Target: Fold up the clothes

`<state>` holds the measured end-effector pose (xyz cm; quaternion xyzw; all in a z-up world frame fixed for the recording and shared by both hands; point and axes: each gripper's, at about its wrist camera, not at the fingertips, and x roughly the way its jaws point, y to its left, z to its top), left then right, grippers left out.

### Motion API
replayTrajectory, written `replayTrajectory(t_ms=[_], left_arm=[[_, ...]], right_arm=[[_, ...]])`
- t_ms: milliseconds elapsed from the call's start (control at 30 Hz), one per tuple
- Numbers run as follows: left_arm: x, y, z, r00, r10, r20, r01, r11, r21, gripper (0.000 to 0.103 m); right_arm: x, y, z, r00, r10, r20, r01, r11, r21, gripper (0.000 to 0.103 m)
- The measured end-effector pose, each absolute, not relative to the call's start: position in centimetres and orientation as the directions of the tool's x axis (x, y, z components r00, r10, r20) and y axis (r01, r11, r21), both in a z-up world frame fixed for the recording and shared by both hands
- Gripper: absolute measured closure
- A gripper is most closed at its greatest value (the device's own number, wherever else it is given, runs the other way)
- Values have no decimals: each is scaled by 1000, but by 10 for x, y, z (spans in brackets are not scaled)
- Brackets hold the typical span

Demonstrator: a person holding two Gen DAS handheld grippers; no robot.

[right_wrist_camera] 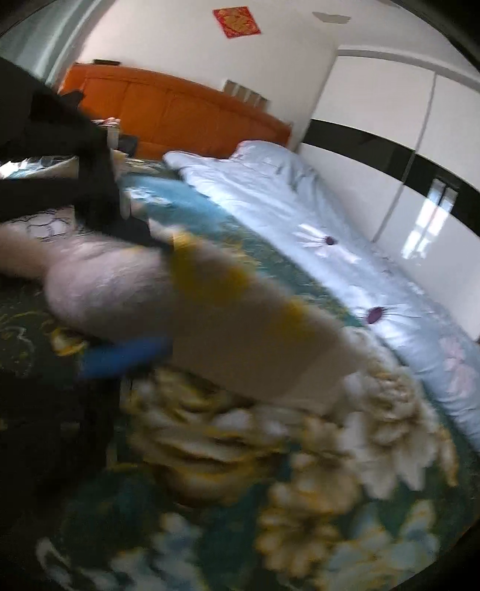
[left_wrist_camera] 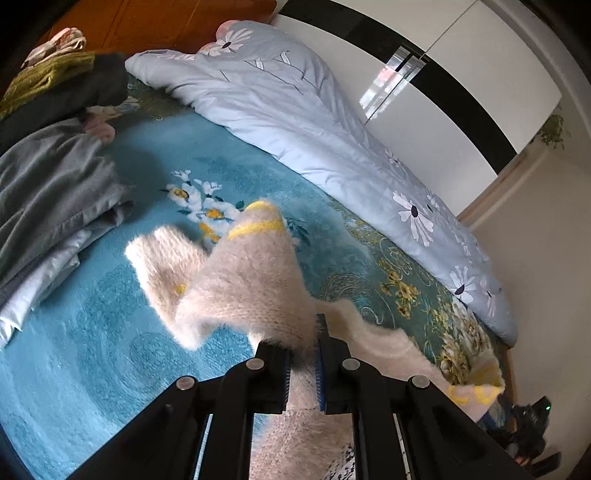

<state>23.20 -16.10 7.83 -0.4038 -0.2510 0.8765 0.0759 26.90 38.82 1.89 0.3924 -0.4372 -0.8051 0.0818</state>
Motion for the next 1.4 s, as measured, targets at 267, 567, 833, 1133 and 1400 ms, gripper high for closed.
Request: replayTrajectory(t_ms=[267,567,833,1133,1400], left_arm=[[233,-160,73,-643,330,-692,71,-873,-482,91],[236,-151,98,-680,359,-639,-9,-876,-482,92],[237,-146,130,-792,353,-498,-86,-872,-482,89],[218,-134,47,-611,323,-723,23,-905,-425,88],[232,-147,40,-559,433,-707,38,-838,-544,59]], right_arm=[[243,342,5,-616,-483,-623,-180,-683,708,37],[225,342,14,-633,-496,-595,-185,-649,738,87],[224,373,116,-835,-380,-399,-15,-708,706,88],[205,386,49,-763,-385,-519,-122,-703,700,87],[202,376,42,-734,-387,-558,-129,-727,674,83]])
